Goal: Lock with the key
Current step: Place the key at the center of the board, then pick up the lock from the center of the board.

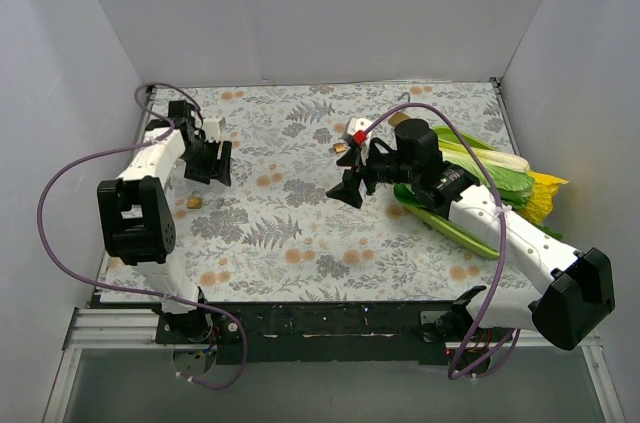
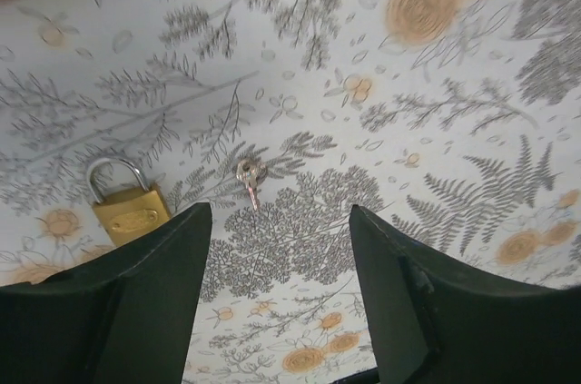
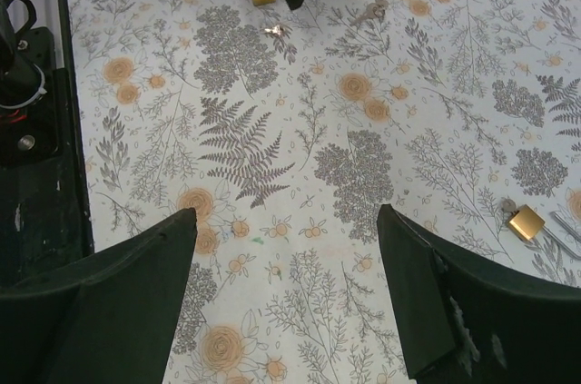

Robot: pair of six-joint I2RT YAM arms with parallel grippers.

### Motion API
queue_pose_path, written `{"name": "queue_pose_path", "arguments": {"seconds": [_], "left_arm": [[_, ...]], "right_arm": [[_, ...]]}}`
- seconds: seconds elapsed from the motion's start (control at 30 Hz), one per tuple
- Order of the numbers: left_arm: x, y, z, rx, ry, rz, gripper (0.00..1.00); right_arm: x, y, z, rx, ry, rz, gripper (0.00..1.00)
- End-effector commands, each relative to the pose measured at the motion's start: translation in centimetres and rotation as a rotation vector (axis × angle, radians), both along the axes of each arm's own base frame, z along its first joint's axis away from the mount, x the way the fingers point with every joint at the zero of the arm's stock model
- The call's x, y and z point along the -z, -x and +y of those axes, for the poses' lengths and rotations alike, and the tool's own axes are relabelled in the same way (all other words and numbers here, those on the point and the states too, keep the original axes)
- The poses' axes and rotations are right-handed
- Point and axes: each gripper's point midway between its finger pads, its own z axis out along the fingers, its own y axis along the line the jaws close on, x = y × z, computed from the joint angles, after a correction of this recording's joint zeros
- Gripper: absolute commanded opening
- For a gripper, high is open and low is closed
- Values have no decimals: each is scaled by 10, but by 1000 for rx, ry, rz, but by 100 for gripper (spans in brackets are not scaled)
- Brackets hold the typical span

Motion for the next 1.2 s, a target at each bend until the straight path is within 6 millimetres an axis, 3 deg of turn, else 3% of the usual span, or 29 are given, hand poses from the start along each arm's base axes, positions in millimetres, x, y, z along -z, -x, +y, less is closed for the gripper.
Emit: {"name": "queue_pose_path", "arguments": {"seconds": [0.0, 0.1, 0.27, 0.33, 0.37, 0.4, 0.47, 0.5, 0.57, 0.6, 0.8, 0.9, 1.0, 1.1, 1.17], "left_arm": [[-80, -23, -18, 23, 104, -170, 69], [-120, -42, -33, 81, 178, -297, 87], [-157, -53, -45, 120, 244, -383, 89], [-165, -52, -48, 121, 259, -396, 90], [-171, -50, -48, 122, 259, -415, 90], [-173, -50, -48, 122, 261, -429, 91], [-176, -50, -48, 120, 262, -448, 92], [-179, -51, -48, 117, 255, -465, 93], [-179, -55, -43, 98, 235, -474, 94], [-177, -58, -42, 95, 228, -474, 94], [-181, -75, -45, 60, 262, -490, 95], [-179, -85, -51, 37, 312, -490, 95], [-176, -86, -57, 57, 351, -463, 96], [-170, -85, -56, 59, 343, -439, 96], [-171, -86, -52, 44, 317, -428, 96]], "right_arm": [[-26, -11, -8, 60, -22, -47, 87], [-18, -18, -16, 86, 12, -38, 88], [-4, -53, -28, 127, 103, -33, 88], [22, -72, -29, 137, 195, 20, 87], [10, -89, -30, 165, 193, 4, 83], [29, -104, -28, 182, 228, 51, 81], [28, -135, -35, 309, 246, 75, 77], [46, -148, -35, 346, 274, 114, 77], [49, -169, -38, 437, 277, 144, 74], [67, -178, -38, 468, 303, 177, 72], [111, -218, -37, 647, 347, 296, 64], [136, -242, -54, 871, 394, 364, 57], [155, -251, -56, 945, 397, 426, 57], [159, -256, -43, 947, 326, 477, 62], [152, -265, -35, 944, 280, 481, 63]]}}
